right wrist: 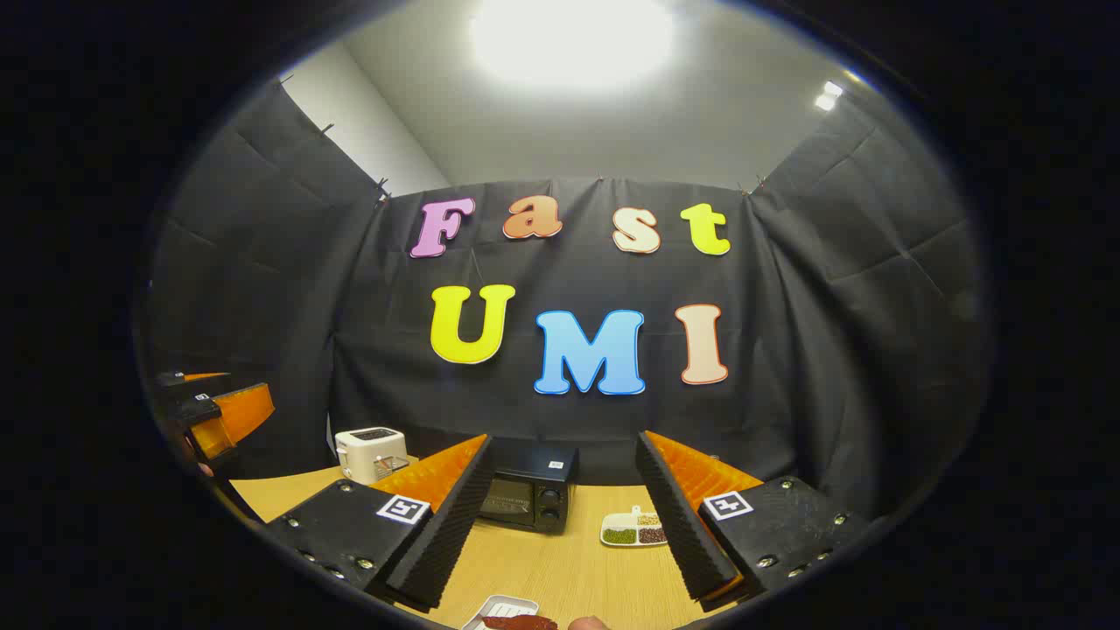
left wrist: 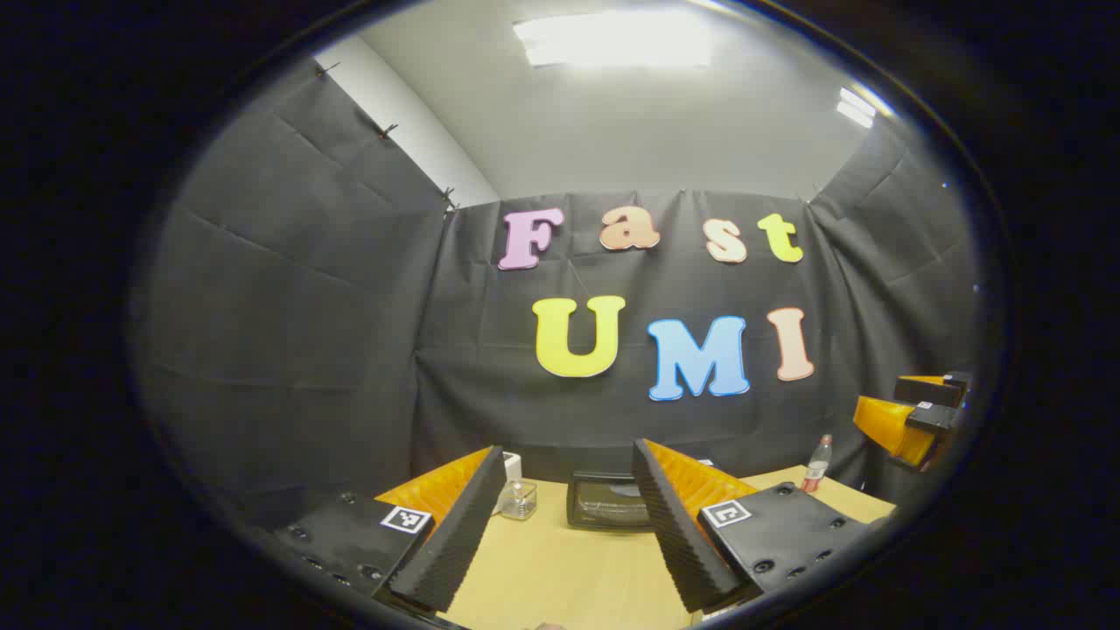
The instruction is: Open the electric oven with the left hand, put the food in, and close the electric oven.
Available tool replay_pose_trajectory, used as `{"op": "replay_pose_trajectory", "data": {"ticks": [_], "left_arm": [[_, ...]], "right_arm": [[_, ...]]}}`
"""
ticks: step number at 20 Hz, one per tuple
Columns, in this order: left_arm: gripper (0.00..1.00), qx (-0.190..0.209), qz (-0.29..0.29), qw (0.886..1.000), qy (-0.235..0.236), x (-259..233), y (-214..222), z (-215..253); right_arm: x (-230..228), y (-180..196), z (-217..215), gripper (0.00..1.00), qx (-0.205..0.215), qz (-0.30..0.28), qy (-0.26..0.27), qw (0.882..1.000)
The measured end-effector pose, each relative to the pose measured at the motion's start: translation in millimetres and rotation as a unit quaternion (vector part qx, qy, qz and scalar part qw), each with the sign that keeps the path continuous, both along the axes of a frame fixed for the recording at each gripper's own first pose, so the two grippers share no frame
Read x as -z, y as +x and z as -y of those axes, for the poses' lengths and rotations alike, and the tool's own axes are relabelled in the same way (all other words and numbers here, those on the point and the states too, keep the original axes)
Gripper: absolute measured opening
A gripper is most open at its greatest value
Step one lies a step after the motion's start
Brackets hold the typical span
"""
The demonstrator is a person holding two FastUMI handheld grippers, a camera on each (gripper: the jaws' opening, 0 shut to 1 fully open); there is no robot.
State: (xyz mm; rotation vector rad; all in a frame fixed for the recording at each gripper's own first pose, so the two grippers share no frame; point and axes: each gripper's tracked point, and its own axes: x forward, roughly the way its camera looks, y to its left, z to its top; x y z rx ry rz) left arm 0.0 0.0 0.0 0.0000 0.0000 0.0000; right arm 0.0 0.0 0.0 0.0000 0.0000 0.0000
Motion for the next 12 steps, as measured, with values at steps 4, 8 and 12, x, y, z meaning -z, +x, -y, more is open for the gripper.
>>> {"op": "replay_pose_trajectory", "data": {"ticks": [4, 8, 12], "left_arm": [[1.00, 0.002, 0.003, 1.000, 0.000, -0.3, 0.7, 6.1], [1.00, 0.011, -0.001, 1.000, -0.006, 0.2, 2.4, 18.2], [1.00, 0.020, -0.003, 1.000, -0.008, 2.4, 0.6, 34.2]], "right_arm": [[2.5, 1.5, 8.5, 0.98, 0.007, 0.002, -0.001, 1.000], [6.5, -2.5, 20.5, 0.98, 0.017, -0.003, -0.006, 1.000], [12.6, -5.1, 30.0, 0.98, 0.015, -0.009, 0.003, 1.000]]}}
